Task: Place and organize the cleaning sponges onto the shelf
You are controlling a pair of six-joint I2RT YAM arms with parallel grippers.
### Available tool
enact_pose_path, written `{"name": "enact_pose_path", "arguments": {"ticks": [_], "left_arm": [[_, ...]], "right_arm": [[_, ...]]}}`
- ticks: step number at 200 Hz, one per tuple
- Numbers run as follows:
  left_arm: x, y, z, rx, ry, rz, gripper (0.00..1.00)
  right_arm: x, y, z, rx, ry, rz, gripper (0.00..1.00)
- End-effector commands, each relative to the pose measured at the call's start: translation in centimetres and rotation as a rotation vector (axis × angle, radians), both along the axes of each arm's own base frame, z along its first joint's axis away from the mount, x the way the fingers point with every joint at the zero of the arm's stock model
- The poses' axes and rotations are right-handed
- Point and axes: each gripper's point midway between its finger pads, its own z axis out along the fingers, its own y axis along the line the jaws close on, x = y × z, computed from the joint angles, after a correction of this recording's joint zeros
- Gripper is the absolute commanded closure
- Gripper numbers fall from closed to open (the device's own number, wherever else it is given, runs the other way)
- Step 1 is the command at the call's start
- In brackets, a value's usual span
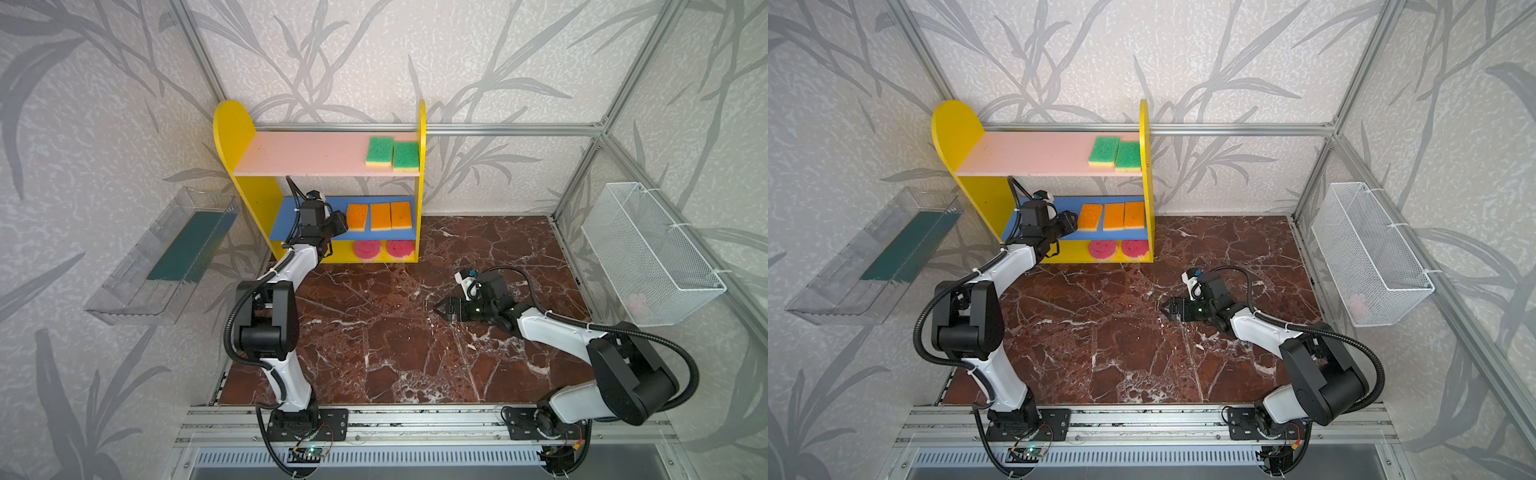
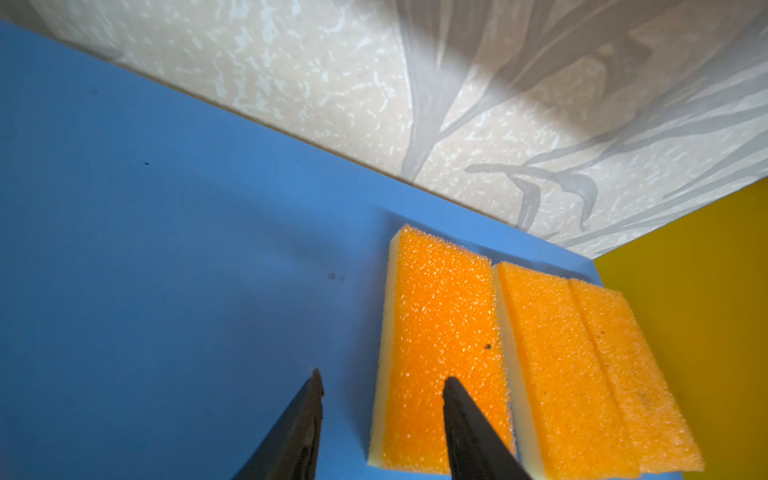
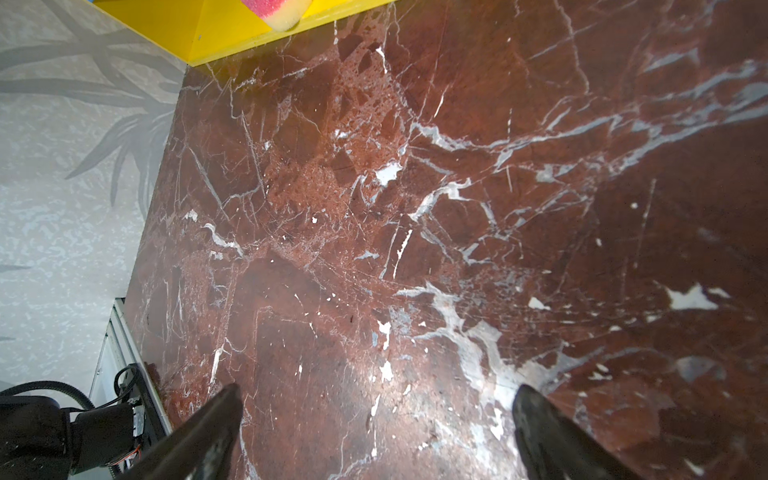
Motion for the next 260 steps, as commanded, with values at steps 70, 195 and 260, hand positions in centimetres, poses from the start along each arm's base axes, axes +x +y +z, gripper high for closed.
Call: {"name": "enact_pose_path", "arguments": {"ticks": [70, 195, 260], "left_arm": [[2.5, -0.2, -2.3, -0.159, 0.024, -0.035, 0.39], [2.8, -3.9, -4.2, -0.176, 0.063, -0.128, 0.42], [3.2, -6.0, -4.2, -0.193, 0.053, -0.119, 0.43]], "right_arm": [[0.3, 0.1, -0.7, -0.001, 0.011, 0.004, 0.01], [0.2, 0.1, -0.6, 0.0, 0.009, 0.002, 0.01], [0.1, 0.0, -0.3, 0.001, 0.002, 0.004, 0.01]]}}
